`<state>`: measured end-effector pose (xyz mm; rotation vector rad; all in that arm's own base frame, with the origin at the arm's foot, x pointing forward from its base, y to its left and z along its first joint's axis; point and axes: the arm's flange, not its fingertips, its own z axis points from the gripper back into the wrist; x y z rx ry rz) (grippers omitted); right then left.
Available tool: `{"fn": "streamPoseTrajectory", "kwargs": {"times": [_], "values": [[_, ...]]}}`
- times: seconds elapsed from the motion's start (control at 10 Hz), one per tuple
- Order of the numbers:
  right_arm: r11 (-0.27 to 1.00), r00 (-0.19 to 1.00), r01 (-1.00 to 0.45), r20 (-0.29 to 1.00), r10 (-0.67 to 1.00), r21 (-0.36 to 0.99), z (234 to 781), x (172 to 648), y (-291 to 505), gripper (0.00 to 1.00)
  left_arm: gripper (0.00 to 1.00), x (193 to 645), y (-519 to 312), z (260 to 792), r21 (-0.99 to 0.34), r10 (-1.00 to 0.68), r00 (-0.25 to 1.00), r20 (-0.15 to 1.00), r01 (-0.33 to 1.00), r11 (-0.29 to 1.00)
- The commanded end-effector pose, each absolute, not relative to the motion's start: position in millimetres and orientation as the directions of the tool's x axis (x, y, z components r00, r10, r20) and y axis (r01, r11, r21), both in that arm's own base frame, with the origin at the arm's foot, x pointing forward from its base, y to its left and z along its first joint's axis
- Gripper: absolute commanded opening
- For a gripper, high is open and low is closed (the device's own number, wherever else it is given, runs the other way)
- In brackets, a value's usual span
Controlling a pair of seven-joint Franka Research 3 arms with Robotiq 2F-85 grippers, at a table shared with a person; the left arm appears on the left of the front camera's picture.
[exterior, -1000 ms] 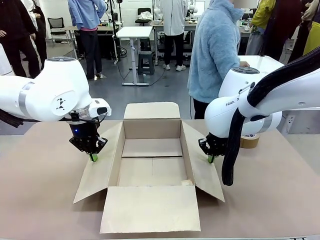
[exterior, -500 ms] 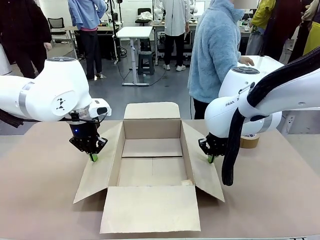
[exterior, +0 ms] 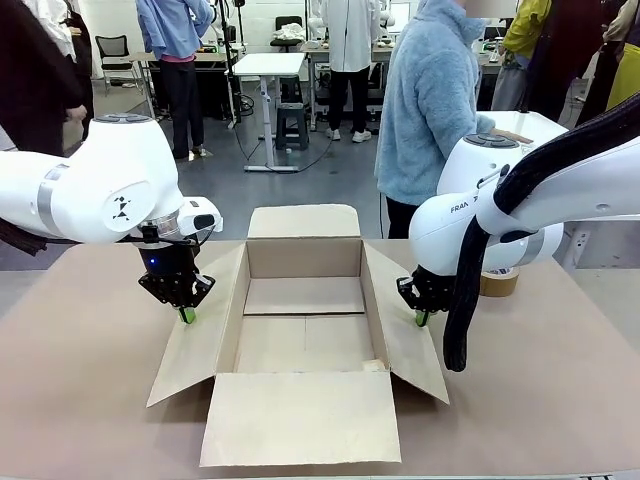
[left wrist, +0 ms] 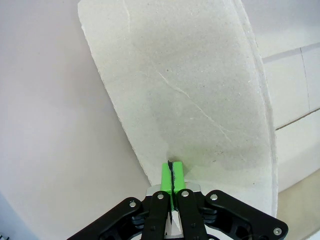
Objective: Wrap the clocks to prevent damage.
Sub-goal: Once the human has placed the objects inside and stepped back, release both hands from the side flaps of the Package Box.
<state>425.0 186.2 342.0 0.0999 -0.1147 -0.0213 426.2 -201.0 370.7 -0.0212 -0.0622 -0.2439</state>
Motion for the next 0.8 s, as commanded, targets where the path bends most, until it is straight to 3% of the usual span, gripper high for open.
{"fn": "streamPoseTrajectory", "kwargs": {"times": [0.0, 0.7], "values": [[0.995, 0.993, 0.023, 0.111, -0.033, 0.096, 339.9, 424.2, 188.6, 0.01, 0.01, 426.2, -200.6, 371.2, -0.005, -0.247, 0.967, 0.066, 0.248, 0.969], [0.995, 0.993, 0.023, 0.111, -0.033, 0.096, 339.9, 424.2, 188.6, 0.01, 0.01, 426.2, -200.6, 371.2, -0.005, -0.247, 0.967, 0.066, 0.248, 0.969]]}}
